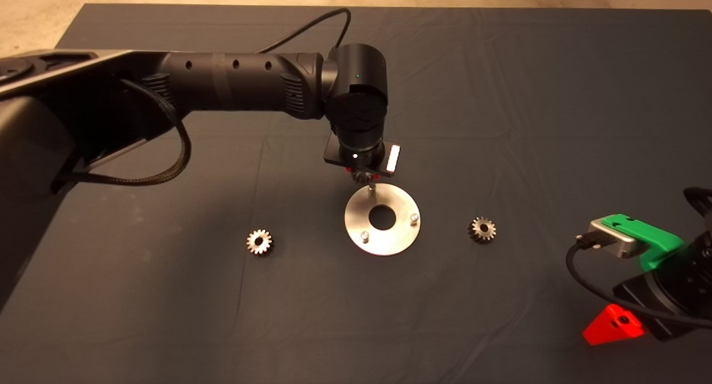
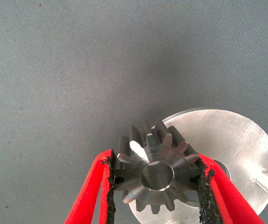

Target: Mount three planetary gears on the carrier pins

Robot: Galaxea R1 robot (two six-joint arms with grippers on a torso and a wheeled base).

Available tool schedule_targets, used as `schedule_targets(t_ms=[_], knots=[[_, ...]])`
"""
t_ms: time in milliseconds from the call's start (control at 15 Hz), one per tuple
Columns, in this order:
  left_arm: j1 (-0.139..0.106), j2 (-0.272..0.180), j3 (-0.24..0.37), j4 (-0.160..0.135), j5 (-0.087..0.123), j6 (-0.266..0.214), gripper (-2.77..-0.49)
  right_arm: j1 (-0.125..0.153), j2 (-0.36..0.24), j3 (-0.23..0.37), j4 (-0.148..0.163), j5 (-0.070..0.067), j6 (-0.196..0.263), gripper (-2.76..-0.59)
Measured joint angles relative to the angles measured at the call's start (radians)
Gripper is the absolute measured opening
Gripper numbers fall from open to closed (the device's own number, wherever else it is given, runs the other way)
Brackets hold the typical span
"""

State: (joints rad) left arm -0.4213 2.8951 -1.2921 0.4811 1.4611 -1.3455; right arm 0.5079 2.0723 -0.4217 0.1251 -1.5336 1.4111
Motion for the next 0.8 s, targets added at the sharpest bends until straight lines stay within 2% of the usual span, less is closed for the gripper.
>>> schedule_targets(t_ms=[667,800], knots=[[0.002,0.0,0.005,0.0,-0.003,-0.012,-2.35,0.0,0.0,0.0,0.0,0.0,0.0,-0.71],[0.003,0.0,0.005,0.0,-0.017,-0.012,-2.35,0.0,0.0,0.0,0.0,0.0,0.0,-0.71]])
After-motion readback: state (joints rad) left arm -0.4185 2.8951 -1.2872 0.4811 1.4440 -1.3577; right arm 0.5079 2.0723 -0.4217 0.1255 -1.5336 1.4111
